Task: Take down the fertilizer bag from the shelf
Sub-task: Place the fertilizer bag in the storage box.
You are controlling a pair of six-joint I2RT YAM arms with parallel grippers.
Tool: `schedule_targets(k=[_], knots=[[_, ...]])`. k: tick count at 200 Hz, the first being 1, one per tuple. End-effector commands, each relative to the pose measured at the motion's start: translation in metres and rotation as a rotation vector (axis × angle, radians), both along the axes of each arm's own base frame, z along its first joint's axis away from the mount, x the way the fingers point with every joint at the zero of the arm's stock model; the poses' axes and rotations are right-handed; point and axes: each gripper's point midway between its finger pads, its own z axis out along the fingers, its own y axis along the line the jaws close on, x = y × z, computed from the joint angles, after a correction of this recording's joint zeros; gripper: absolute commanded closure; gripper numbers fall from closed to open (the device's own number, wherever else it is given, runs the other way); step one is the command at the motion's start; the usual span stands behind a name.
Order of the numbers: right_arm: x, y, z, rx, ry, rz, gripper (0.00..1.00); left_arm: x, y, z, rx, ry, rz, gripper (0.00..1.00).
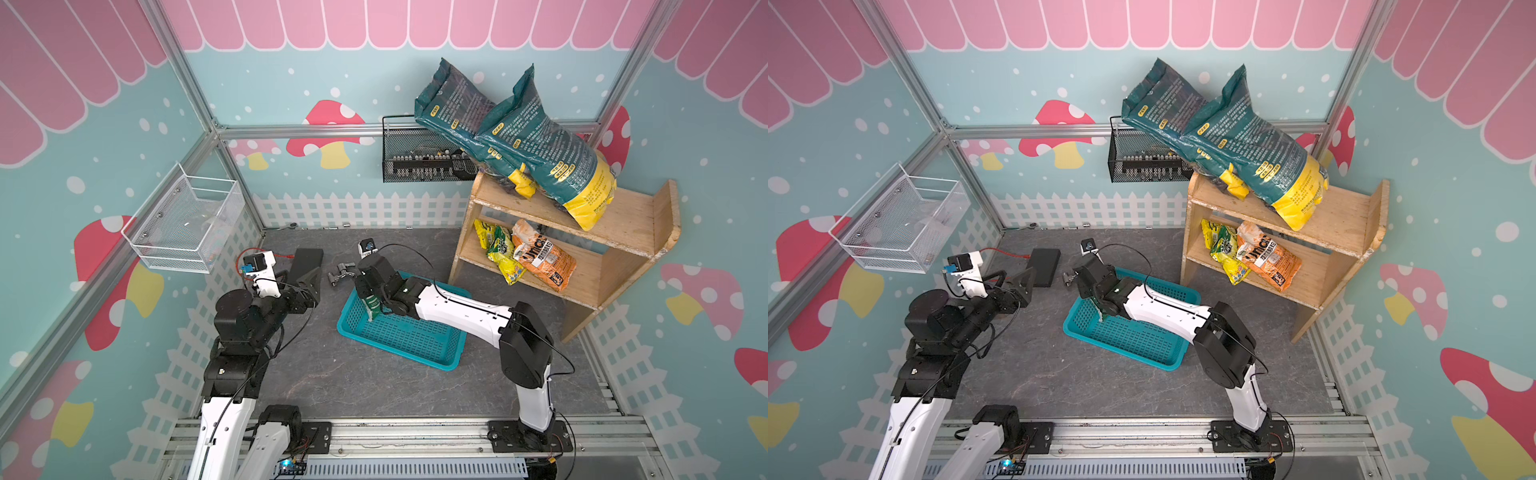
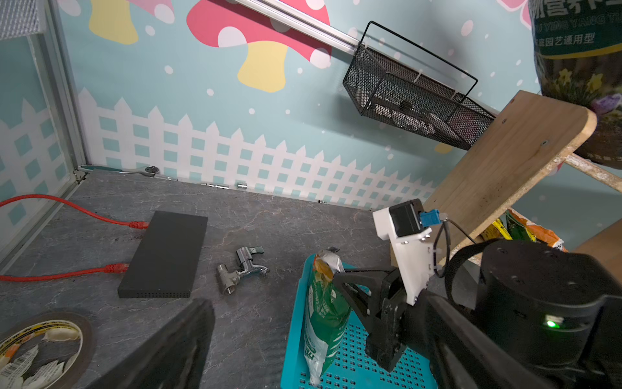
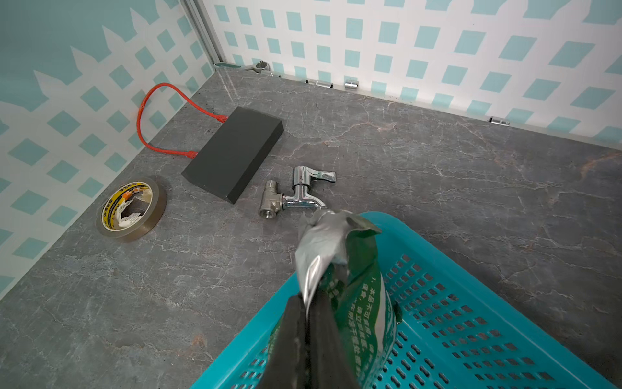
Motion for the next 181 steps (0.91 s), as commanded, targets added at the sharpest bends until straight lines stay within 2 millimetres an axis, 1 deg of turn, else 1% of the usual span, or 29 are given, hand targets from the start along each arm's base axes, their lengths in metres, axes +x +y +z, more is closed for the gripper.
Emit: schedule_targets(k=[1,8,21,29,42,59,69,77,80,82,87,95,118,129,167,181], knots=[[0.006,0.022,0.024,0.101,-0.053,0.038,0.88,-0.001,0.000,0.000,0.006,-0.010,-0.002,0.01],[0.005,0.024,0.021,0.106,-0.043,0.050,0.84,-0.001,0.000,0.000,0.006,-0.011,-0.002,0.01],[0.003,0.028,0.019,0.109,-0.030,0.068,0.72,-0.001,0.000,0.001,0.006,-0.013,-0.003,0.01],[0.002,0.030,0.021,0.112,-0.030,0.077,0.67,-0.001,0.000,0.000,0.006,-0.012,-0.004,0.01],[0.002,0.029,0.027,0.113,-0.038,0.079,0.58,-0.001,0.000,0.000,0.006,-0.012,-0.002,0.01],[0.000,0.021,0.046,0.112,-0.062,0.071,0.42,-0.001,0.000,0.000,0.006,-0.010,-0.003,0.01],[-0.002,0.012,0.061,0.101,-0.085,0.057,0.34,-0.001,0.000,-0.001,0.006,-0.010,-0.004,0.01],[-0.004,0.001,0.078,0.097,-0.112,0.039,0.29,-0.002,0.000,0.000,0.006,-0.012,-0.003,0.01],[-0.003,-0.001,0.078,0.084,-0.116,0.032,0.27,-0.002,0.000,0.000,0.007,-0.012,-0.005,0.01],[-0.006,-0.007,0.092,0.095,-0.133,0.027,0.26,-0.001,0.000,0.000,0.007,-0.012,-0.004,0.01],[-0.008,-0.016,0.106,0.093,-0.158,0.015,0.24,-0.001,0.000,-0.001,0.007,-0.009,-0.005,0.01],[-0.012,-0.028,0.124,0.081,-0.191,0.011,0.23,-0.001,0.000,0.000,0.007,-0.010,-0.004,0.01],[-0.028,-0.061,0.173,0.047,-0.277,0.006,0.23,-0.001,0.000,-0.001,0.006,-0.010,-0.005,0.01],[-0.036,-0.077,0.200,0.046,-0.325,-0.004,0.24,-0.001,0.000,0.000,0.006,-0.012,-0.005,0.01],[-0.062,-0.143,0.293,0.038,-0.503,-0.084,0.27,-0.001,-0.001,-0.001,0.005,-0.012,-0.010,0.01],[-0.071,-0.167,0.321,0.027,-0.568,-0.123,0.27,-0.001,-0.001,-0.001,0.006,-0.010,-0.013,0.01]])
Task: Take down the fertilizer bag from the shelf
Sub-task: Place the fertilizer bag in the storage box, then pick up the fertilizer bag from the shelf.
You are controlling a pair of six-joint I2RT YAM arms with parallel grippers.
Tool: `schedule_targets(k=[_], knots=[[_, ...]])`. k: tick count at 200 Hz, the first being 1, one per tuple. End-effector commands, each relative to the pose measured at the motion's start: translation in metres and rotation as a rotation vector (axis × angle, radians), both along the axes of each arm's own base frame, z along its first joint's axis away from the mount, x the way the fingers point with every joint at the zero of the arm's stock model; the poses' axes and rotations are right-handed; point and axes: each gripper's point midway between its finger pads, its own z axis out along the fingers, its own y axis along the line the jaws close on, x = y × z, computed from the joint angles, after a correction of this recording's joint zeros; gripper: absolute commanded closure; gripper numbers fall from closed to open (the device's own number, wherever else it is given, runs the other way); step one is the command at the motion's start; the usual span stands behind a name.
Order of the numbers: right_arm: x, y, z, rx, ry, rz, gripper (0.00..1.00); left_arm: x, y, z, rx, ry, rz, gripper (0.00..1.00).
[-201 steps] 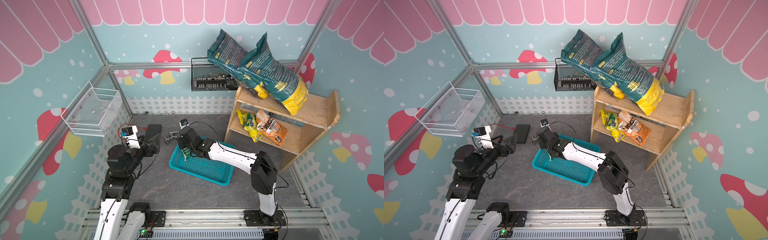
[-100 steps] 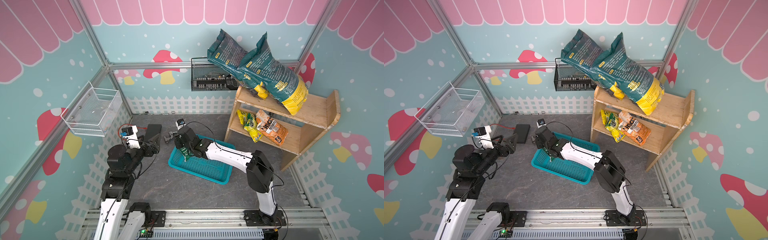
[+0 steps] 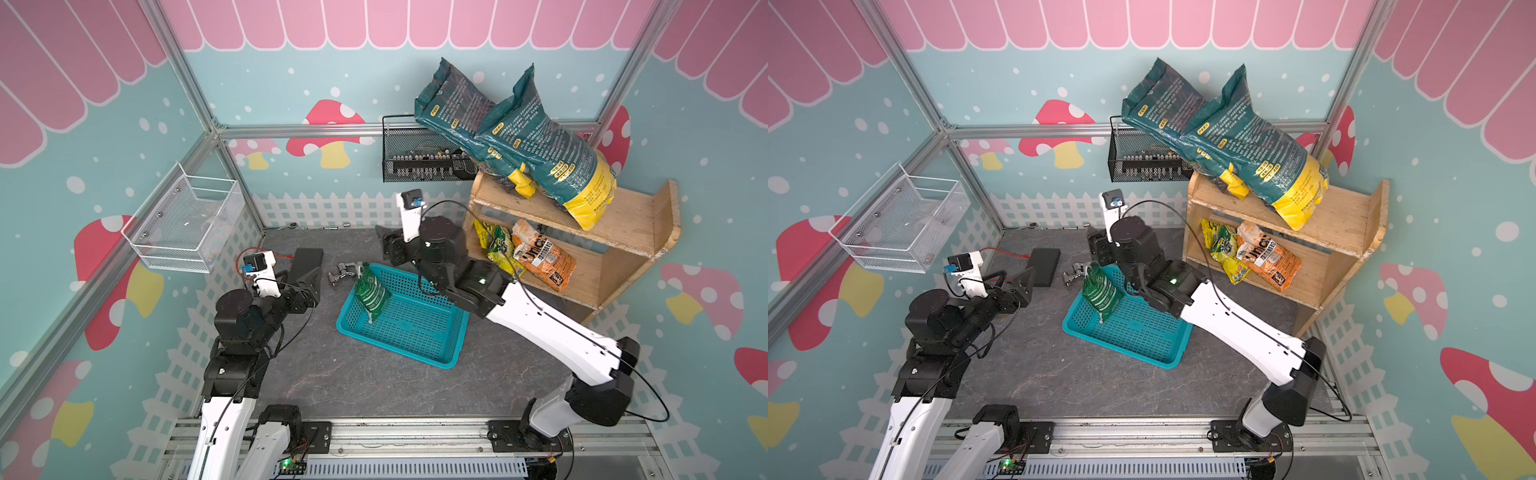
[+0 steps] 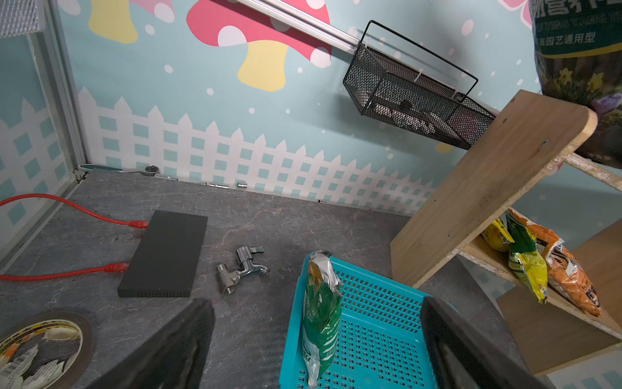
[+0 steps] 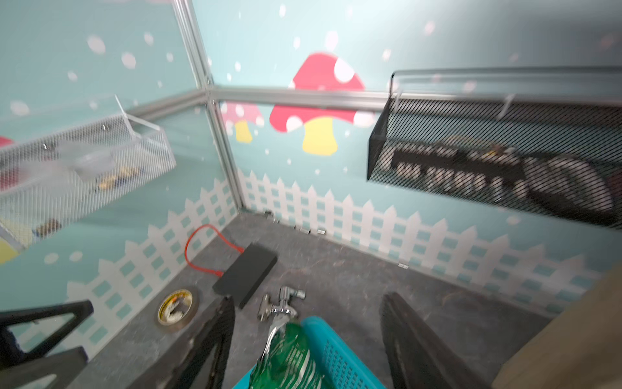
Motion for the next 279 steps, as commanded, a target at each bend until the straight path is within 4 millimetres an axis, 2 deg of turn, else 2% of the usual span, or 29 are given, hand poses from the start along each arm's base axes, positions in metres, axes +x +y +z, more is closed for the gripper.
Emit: schedule_targets(k=[1,20,37,83,108,126,160,196,249,279], knots=[[-0.007,-0.038,0.024,-0.114,-0.080,-0.106,0.27,-0.001,-0.001,0.000,0.005,-0.012,-0.013,0.01],[-0.015,-0.065,0.054,-0.135,-0.150,-0.180,0.27,-0.001,-0.002,-0.001,0.005,-0.011,-0.015,0.01],[-0.017,-0.085,0.071,-0.202,-0.202,-0.265,0.27,-0.002,-0.002,0.000,0.004,-0.013,-0.015,0.01],[-0.001,-0.126,0.093,-0.503,-0.278,-0.586,0.27,-0.002,-0.002,0.000,0.004,-0.017,-0.019,0.01],[0.004,-0.148,0.114,-0.525,-0.295,-0.668,0.28,-0.002,-0.003,0.000,0.003,-0.017,-0.021,0.01],[0.006,-0.155,0.124,-0.537,-0.316,-0.677,0.30,-0.002,-0.003,0.001,0.004,-0.018,-0.022,0.01],[0.024,-0.157,0.118,-0.645,-0.308,-0.716,0.32,-0.002,-0.003,0.000,0.002,-0.016,-0.021,0.01],[0.043,-0.165,0.112,-0.681,-0.295,-0.749,0.33,-0.002,-0.003,0.000,0.002,-0.018,-0.022,0.01],[0.054,-0.160,0.106,-0.714,-0.299,-0.739,0.34,-0.003,-0.003,0.000,0.002,-0.019,-0.021,0.01],[0.062,-0.175,0.110,-0.711,-0.292,-0.805,0.35,-0.002,-0.003,0.000,0.002,-0.019,-0.023,0.01]])
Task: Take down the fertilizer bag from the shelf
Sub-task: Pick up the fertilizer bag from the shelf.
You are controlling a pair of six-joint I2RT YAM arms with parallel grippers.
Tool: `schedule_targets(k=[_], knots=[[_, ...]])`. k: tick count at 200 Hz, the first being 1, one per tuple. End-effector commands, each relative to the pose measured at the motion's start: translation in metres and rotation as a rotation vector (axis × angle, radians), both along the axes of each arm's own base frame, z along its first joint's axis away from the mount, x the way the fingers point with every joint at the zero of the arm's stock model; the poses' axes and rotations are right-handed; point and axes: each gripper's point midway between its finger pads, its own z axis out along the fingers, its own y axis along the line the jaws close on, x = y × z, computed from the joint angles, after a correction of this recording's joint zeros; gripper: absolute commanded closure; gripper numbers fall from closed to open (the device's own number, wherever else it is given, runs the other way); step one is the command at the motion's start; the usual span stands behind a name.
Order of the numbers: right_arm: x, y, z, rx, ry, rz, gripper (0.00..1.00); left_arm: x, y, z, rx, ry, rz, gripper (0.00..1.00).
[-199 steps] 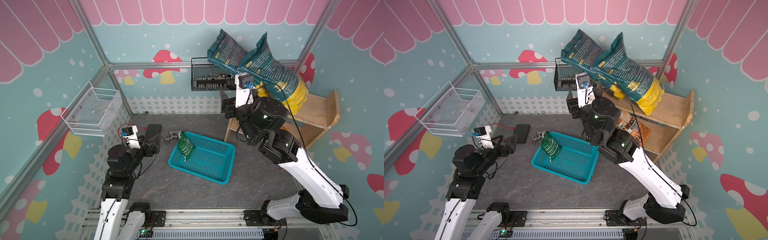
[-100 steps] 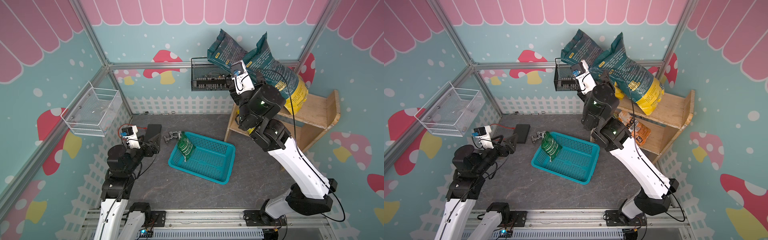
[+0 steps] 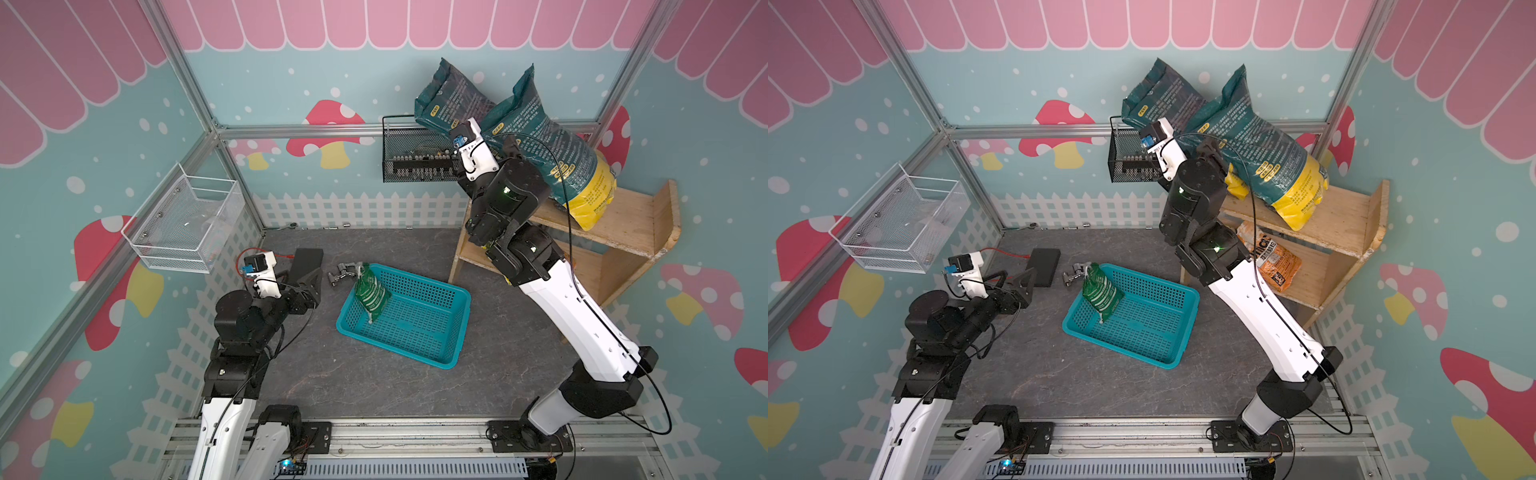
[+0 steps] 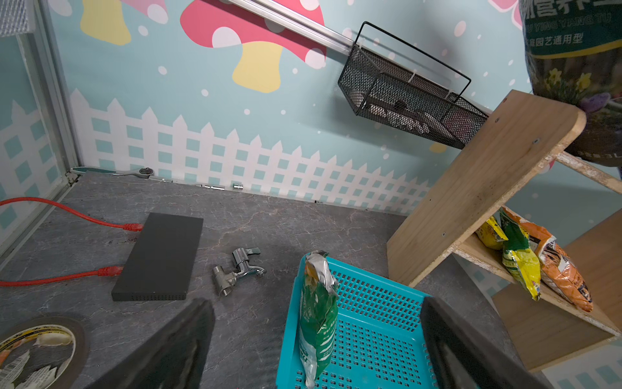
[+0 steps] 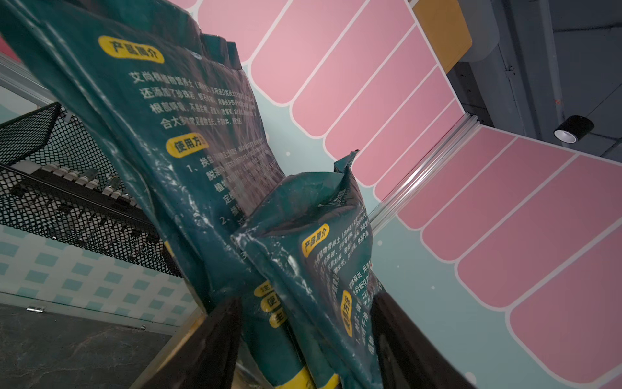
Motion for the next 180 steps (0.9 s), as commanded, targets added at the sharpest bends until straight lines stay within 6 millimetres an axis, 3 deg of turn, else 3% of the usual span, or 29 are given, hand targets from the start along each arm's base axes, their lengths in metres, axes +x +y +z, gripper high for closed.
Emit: schedule_targets(k=[1,83,153,167,172,180], knots=[[0.002,-0.018,0.015,0.035,-0.052,-0.053,0.35,-0.001,0.000,-0.001,0.004,-0.009,-0.007,0.01],[0.022,-0.041,0.011,0.041,-0.058,-0.108,0.35,-0.001,-0.001,0.000,0.004,-0.010,-0.008,0.01],[0.035,-0.049,0.006,0.046,-0.050,-0.137,0.36,-0.001,-0.001,0.000,0.004,-0.012,-0.008,0.01],[0.038,-0.051,0.005,0.045,-0.045,-0.142,0.47,-0.001,-0.001,0.000,0.004,-0.013,-0.010,0.01],[0.039,-0.052,0.005,0.046,-0.045,-0.148,0.61,-0.001,-0.001,0.000,0.004,-0.012,-0.010,0.01],[0.039,-0.054,0.005,0.049,-0.048,-0.152,0.73,-0.001,-0.001,0.000,0.004,-0.013,-0.010,0.01]])
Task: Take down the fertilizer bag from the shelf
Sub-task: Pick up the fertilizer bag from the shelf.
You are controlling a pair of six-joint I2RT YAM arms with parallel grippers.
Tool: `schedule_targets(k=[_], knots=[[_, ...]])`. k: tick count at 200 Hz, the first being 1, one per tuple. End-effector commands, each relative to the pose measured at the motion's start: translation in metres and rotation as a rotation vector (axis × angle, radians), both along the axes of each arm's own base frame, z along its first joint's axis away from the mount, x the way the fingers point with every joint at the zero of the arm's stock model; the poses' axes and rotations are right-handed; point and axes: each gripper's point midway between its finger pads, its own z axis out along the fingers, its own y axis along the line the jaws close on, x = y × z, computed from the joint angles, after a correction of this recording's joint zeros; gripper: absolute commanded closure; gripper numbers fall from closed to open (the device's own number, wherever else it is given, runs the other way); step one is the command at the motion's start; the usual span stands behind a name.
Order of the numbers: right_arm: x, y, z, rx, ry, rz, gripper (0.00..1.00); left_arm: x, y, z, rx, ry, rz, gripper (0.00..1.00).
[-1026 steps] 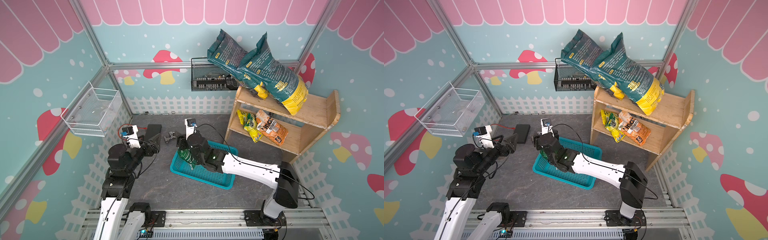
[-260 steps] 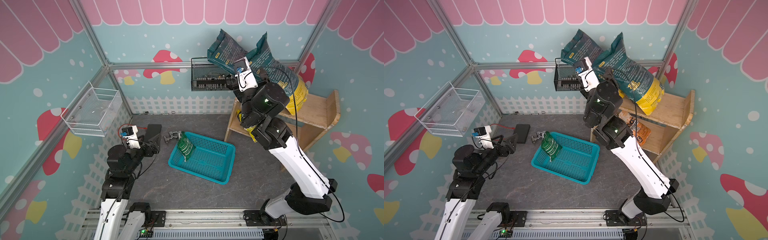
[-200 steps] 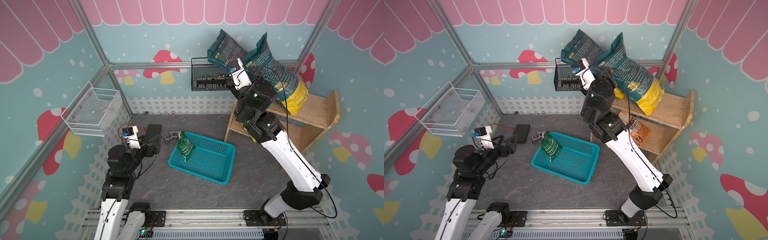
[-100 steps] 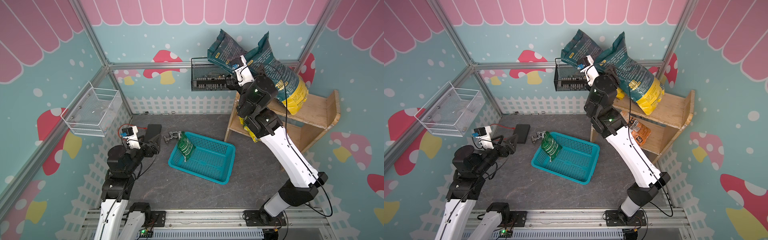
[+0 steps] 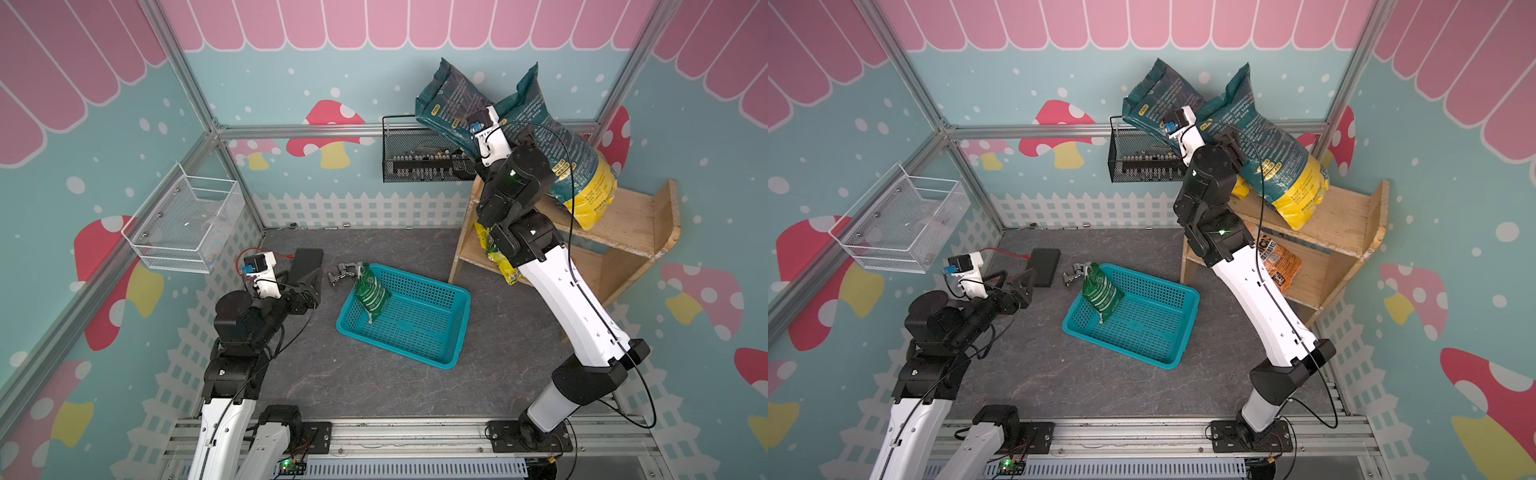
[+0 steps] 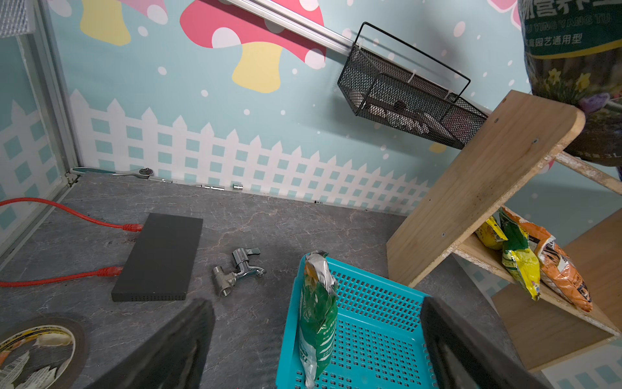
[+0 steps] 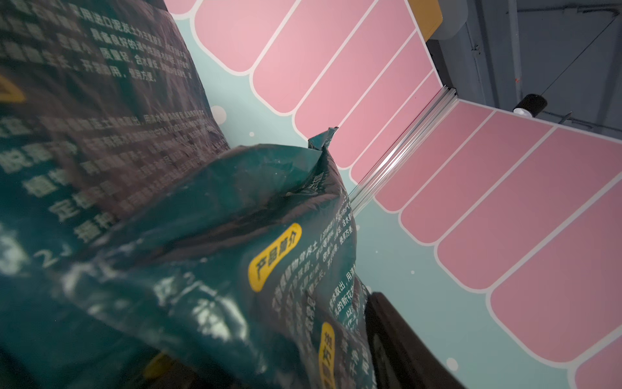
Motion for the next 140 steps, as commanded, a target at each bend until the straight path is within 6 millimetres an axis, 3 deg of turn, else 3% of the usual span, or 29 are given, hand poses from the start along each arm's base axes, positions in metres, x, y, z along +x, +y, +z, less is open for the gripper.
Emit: schedule_targets(k=[1,11,32,83,140], knots=[[0.002,-0.012,0.006,0.042,-0.031,-0.030,0.74,-0.001,-0.001,0.000,0.004,-0.011,-0.011,0.01],[0.001,-0.017,0.009,0.060,-0.041,-0.036,0.87,-0.001,-0.001,0.000,0.004,-0.012,-0.010,0.01],[-0.004,-0.025,0.017,0.115,-0.066,-0.017,1.00,-0.001,-0.001,0.000,0.003,-0.012,-0.010,0.01],[-0.028,-0.043,0.041,0.253,-0.156,0.011,1.00,-0.002,-0.001,0.000,0.004,-0.012,-0.011,0.01],[-0.090,-0.079,0.075,0.475,-0.308,0.059,1.00,-0.002,-0.001,0.000,0.002,-0.012,-0.011,0.01]])
